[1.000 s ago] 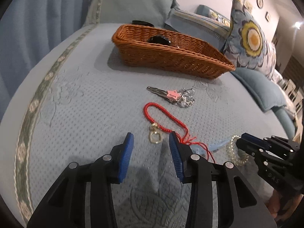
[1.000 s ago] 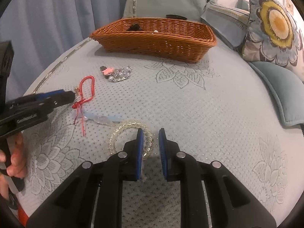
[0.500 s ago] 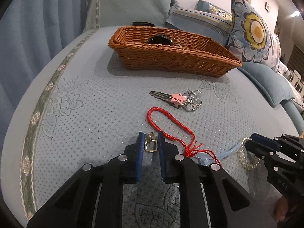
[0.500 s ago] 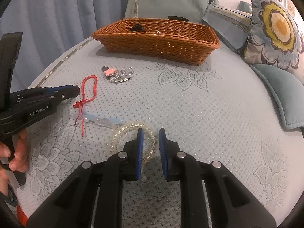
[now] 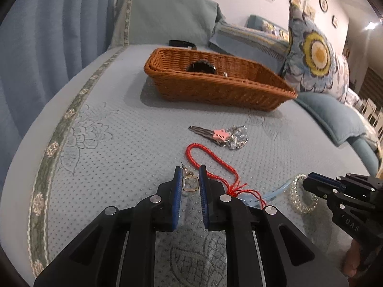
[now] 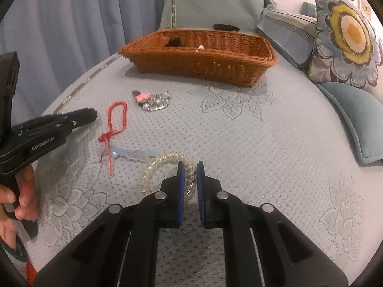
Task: Organize jewelry
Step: 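Grasp the gold pendant on red cord with the left gripper while the right grasps the pearl bracelet, then carry the pendant and pearl bracelet into the basket and open both grippers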
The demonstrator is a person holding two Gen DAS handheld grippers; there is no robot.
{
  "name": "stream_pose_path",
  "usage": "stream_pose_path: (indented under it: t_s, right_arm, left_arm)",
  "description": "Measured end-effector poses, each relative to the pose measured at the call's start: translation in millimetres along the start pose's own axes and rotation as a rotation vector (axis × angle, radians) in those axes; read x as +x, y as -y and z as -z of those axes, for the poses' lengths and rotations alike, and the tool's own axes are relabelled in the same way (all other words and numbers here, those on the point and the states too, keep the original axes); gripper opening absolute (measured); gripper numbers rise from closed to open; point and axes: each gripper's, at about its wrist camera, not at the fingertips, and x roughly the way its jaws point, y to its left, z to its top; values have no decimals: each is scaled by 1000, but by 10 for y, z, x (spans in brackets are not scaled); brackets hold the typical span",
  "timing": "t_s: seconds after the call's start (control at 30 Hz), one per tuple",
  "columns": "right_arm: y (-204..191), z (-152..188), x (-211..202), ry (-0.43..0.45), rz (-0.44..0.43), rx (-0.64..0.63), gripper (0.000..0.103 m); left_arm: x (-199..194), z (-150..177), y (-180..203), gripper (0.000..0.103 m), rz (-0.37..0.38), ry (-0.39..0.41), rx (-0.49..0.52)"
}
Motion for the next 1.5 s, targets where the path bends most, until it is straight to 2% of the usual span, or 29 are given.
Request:
stream_pose_path:
  t_s: [0.4, 0.73, 0.97, 1.07, 1.17, 1.27, 1.5]
  right_arm:
    - [81, -92, -319, 115, -33, 28, 8]
    - [177, -175, -553, 217, -39, 69, 8]
    - [299, -705, -659, 302, -17, 77, 8]
    - [337, -1047, -582, 328, 13, 58, 8]
    - [410, -1385, -406, 319, 23, 61, 8]
    - [525, -1667, -158, 293, 40, 75, 8]
    - [836, -1992, 623, 146, 37, 125, 8]
  left_arm:
    - [-180, -3, 39, 12, 22, 49, -8]
    - [-422, -133, 63, 12, 101, 143, -31]
    - [-518, -530, 138, 12, 132, 208, -2]
    - [-461, -781, 234, 12, 139, 234, 35]
    - [-312, -1068, 361, 12, 157, 255, 64]
    - [-53, -1314, 433, 12, 183, 248, 50]
    - [655, -1554, 514, 12, 194, 171, 30]
